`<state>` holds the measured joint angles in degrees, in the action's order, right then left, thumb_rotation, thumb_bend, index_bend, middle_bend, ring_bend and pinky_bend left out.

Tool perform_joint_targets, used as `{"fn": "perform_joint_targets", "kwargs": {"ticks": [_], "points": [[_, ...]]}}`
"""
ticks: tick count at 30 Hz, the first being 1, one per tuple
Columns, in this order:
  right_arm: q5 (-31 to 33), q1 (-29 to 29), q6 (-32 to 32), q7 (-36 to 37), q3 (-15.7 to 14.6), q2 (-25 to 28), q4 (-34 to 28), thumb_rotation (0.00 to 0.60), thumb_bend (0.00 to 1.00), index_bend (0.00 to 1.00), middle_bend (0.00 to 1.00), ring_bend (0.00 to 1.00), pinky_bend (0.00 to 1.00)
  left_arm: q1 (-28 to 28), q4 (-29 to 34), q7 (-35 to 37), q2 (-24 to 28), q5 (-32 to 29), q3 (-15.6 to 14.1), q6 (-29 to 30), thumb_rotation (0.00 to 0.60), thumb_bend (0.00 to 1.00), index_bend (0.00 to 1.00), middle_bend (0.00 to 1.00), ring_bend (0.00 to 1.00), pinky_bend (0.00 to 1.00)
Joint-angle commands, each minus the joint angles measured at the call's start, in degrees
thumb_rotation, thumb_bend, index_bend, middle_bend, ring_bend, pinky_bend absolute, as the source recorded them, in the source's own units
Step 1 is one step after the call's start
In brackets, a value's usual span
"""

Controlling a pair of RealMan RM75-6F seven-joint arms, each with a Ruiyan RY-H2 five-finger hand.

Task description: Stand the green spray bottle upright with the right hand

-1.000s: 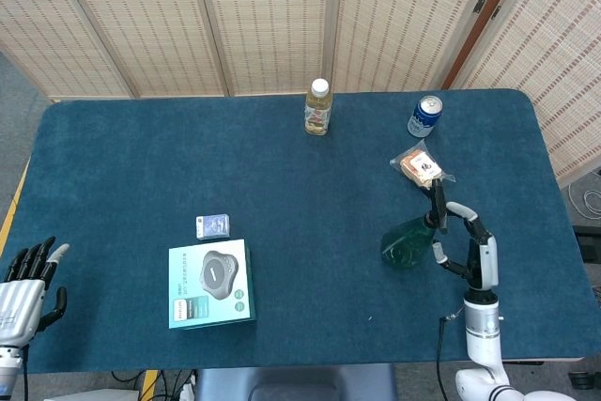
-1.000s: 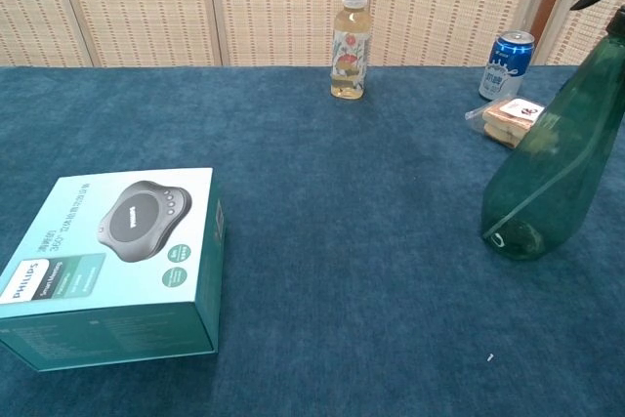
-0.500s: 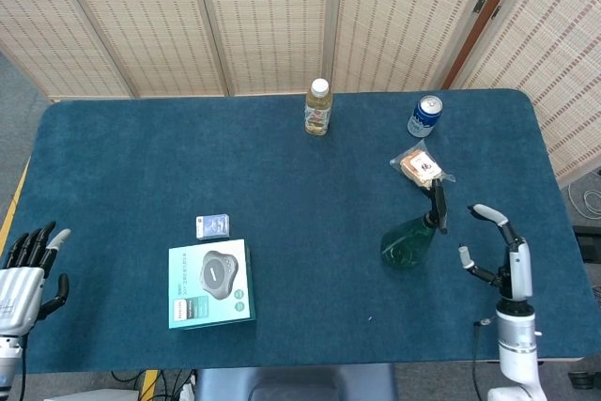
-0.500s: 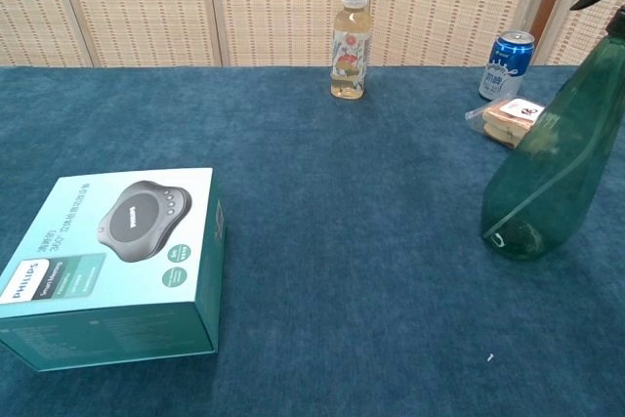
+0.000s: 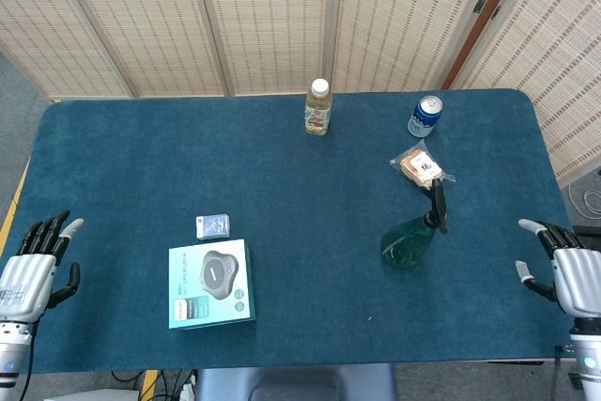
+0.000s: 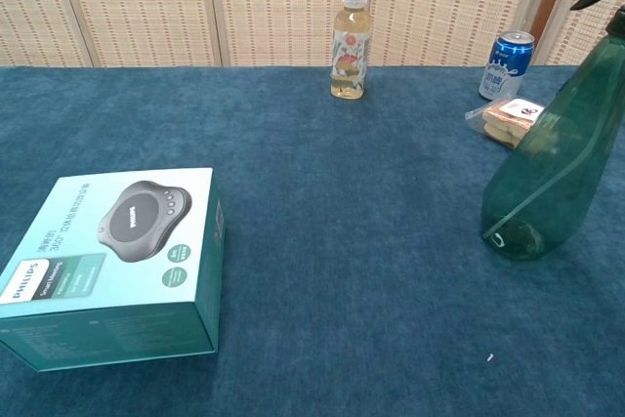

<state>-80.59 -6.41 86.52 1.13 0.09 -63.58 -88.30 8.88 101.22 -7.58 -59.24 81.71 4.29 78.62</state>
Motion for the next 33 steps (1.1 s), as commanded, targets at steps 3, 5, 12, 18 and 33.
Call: {"fn": "perform_joint_targets", "kwargs": {"ticks": [3, 5, 12, 18, 33], "points": [[1.10, 1.71, -4.23, -6.40, -3.10, 1.27, 3.29, 0.600, 0.29, 0.27, 0.29, 0.25, 0.31, 0.37, 0.02, -0.67, -1.34, -0.59, 0.07, -0.19, 0.600, 0.59, 0.09, 0.00, 0.00, 0.00], [0.45, 2.26, -3.63, -7.28, -3.35, 1.37, 3.62, 0.600, 0.29, 0.26, 0.29, 0.25, 0.31, 0.44, -0.29, -1.06, -1.94, -0.75, 0.01, -0.18, 0.600, 0.59, 0.09, 0.00, 0.00, 0.00], [-1.42, 3.76, -1.27, -6.75, -2.86, 3.24, 1.59, 0.600, 0.29, 0.25, 0.29, 0.25, 0.30, 0.56, -0.23, -2.51, -2.97, -0.19, -0.65, 0.02, 0.600, 0.59, 0.09, 0.00, 0.00, 0.00], [-2.22, 3.77, -1.76, -6.17, -2.30, 3.43, 0.92, 0.600, 0.29, 0.25, 0.29, 0.25, 0.30, 0.45, -0.17, -2.85, -3.06, -0.24, -0.91, 0.29, 0.600, 0.59, 0.09, 0.00, 0.00, 0.00], [-2.16, 3.44, -3.27, -6.96, -0.58, 4.20, -1.02, 0.600, 0.29, 0.23, 0.29, 0.25, 0.30, 1.35, -2.83, -0.26, -3.80, -0.88, -0.57, -0.83, 0.600, 0.59, 0.09, 0.00, 0.00, 0.00]]}}
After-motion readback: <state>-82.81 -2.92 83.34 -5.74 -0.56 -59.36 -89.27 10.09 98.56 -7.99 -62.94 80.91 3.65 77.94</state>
